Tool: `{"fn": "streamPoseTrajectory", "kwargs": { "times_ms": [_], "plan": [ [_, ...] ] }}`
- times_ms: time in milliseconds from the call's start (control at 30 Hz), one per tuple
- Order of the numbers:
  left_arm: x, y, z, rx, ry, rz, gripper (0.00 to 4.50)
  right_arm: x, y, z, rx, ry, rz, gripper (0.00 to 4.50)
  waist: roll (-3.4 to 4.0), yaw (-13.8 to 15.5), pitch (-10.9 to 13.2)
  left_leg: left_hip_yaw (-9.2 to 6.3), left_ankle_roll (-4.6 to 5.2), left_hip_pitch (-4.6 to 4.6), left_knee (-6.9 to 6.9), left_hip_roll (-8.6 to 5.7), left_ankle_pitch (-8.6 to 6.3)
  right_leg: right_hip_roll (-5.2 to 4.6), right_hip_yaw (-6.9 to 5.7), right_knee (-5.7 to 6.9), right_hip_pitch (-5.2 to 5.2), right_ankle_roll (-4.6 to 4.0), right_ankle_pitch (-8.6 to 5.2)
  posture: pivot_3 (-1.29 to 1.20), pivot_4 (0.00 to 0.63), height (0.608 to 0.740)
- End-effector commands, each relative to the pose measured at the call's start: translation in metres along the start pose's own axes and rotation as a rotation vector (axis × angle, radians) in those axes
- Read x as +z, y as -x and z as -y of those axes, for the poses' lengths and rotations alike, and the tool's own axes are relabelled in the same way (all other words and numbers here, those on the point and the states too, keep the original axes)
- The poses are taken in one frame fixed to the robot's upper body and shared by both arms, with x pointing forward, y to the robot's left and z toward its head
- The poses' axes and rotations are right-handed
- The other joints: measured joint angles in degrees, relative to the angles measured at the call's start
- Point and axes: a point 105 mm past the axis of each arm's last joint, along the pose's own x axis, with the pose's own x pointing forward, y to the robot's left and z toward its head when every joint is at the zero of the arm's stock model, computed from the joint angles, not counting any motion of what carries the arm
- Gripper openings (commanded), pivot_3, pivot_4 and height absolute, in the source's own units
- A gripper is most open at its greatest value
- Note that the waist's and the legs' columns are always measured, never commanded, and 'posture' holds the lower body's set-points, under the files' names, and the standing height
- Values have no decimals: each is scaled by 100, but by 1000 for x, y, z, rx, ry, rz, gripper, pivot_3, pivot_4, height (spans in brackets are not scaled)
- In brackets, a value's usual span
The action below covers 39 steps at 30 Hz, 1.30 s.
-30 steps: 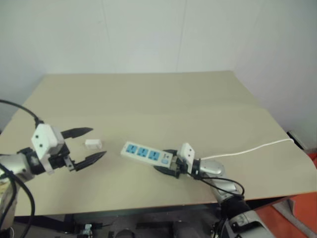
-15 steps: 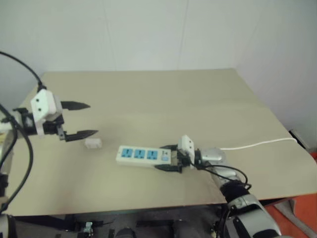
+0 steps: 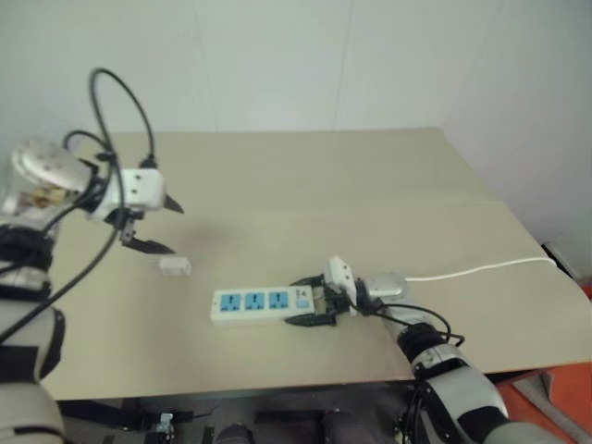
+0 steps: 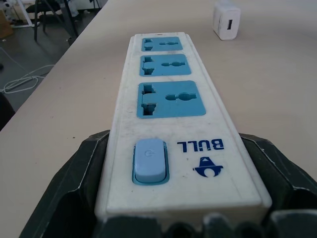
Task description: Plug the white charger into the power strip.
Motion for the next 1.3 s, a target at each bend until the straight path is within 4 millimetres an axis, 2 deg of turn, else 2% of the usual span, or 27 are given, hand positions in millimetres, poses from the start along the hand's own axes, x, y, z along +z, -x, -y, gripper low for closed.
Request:
{"fn": "streamPoseTrajectory", "kwargs": {
  "times_ms": [33,200,500,867,1300],
  "plan": [
    [1,0,-10,-48,-34,-113,4500,5,-6,-2,48,33,1,3420,0,-10,0,0,0,0,1,0,0,0,1,0,-1,14,-8,0,150,740],
    [8,-19,-17,-147,-23,-225,4500,6,-8,-1,48,36,-1,3420,0,-23,0,0,0,-2,1,0,0,1,3,7,-5,20,-12,0,150,740],
    [1,-49,-4,-302,-57,-363,4500,6,-8,1,17,37,-2,3420,0,-41,0,-3,1,-17,3,-1,0,6,13,41,-40,20,-12,0,150,740],
    [-17,-69,-1,-269,-2,-474,4500,4,-8,-2,0,31,9,3420,0,-46,0,-5,1,-19,6,-1,0,7,14,43,-40,20,-12,0,150,740],
    [-31,-88,9,-263,41,-522,4500,4,-8,-4,-8,22,15,3420,0,-41,0,-8,1,-20,7,-2,0,7,12,43,-40,4,-2,0,150,740]
  ]
}}
